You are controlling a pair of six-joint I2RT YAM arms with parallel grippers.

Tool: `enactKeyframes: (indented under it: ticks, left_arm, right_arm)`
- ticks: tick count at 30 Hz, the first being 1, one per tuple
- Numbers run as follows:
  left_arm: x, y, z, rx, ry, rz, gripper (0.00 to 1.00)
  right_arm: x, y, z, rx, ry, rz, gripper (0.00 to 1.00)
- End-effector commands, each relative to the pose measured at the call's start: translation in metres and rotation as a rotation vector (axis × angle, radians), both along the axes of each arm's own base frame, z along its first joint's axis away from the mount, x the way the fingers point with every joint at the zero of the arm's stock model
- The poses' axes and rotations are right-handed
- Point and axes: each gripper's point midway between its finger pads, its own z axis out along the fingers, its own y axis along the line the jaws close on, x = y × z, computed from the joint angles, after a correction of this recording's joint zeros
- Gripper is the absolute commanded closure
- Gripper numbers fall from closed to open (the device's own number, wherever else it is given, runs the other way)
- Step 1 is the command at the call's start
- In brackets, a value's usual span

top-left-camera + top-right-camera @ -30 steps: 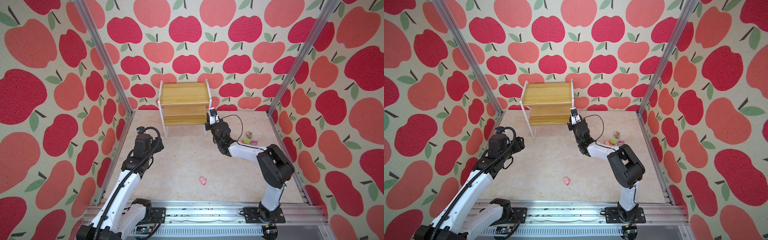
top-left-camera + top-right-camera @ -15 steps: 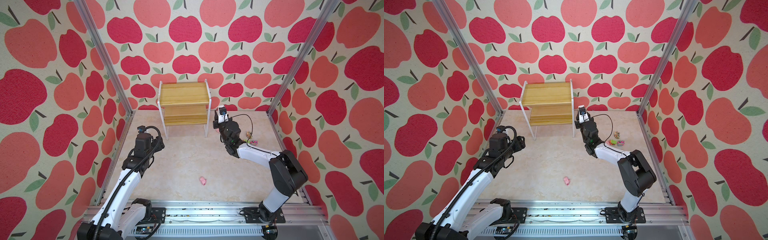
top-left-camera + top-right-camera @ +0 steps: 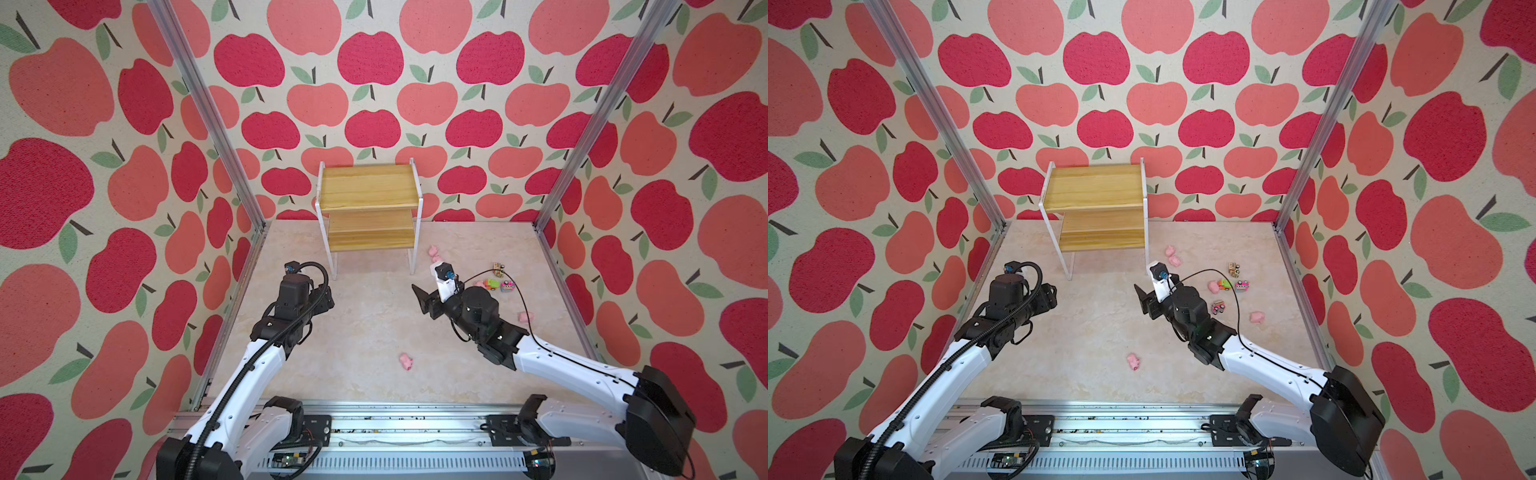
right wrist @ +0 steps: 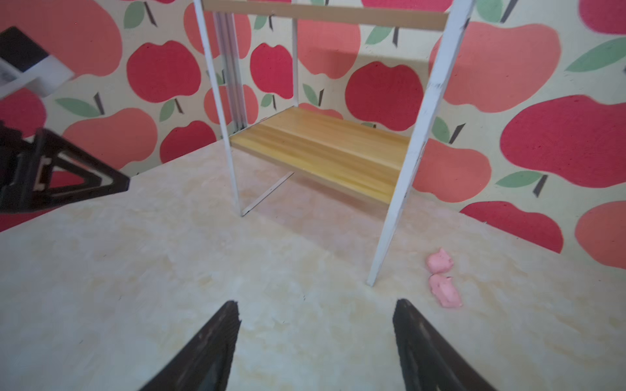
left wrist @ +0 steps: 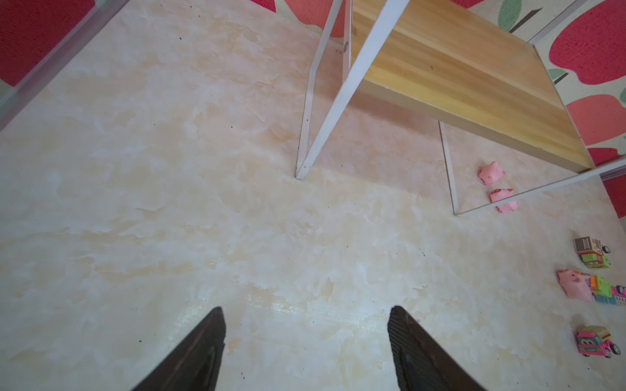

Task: Place and organize the plastic toys onto the shelf
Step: 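Move the right gripper down over the lone pink pig nearest the robot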

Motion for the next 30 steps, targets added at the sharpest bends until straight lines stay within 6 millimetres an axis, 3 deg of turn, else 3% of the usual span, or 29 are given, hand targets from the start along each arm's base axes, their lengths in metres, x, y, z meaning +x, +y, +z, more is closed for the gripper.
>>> enactKeyframes:
  ticks: [1, 4, 10, 14, 23, 27, 30]
  left_arm:
    - [-0.009, -0.013, -0.016, 0.01, 0.074, -0.055, 0.22]
    - [-0.009, -0.028, -0.017, 0.021, 0.117, -0.122, 0.21]
    - [-0.014, -0.055, -0.003, 0.045, 0.144, -0.256, 0.19]
    - [-0.021, -0.066, 0.002, 0.013, 0.135, -0.307, 0.19]
    - [-0.026, -0.078, 0.019, -0.025, 0.099, -0.37, 0.18]
    - [-0.023, -0.077, 0.026, -0.013, 0.078, -0.372, 0.18]
    - [-0.02, -0.077, 0.034, 0.001, 0.058, -0.375, 0.18]
  right_arm:
    - [-0.051, 0.003, -0.07, -0.082, 0.294, 0.095, 0.23]
    - [-0.08, 0.011, -0.089, -0.106, 0.387, 0.153, 0.22]
    - [-0.099, 0.012, -0.124, -0.15, 0.545, 0.099, 0.22]
    - [-0.102, 0.011, -0.148, -0.202, 0.601, 0.058, 0.22]
    - [-0.101, 0.019, -0.181, -0.272, 0.636, 0.054, 0.25]
    - [-0.105, 0.028, -0.192, -0.295, 0.651, 0.082, 0.32]
    - [-0.107, 0.035, -0.197, -0.329, 0.651, 0.102, 0.43]
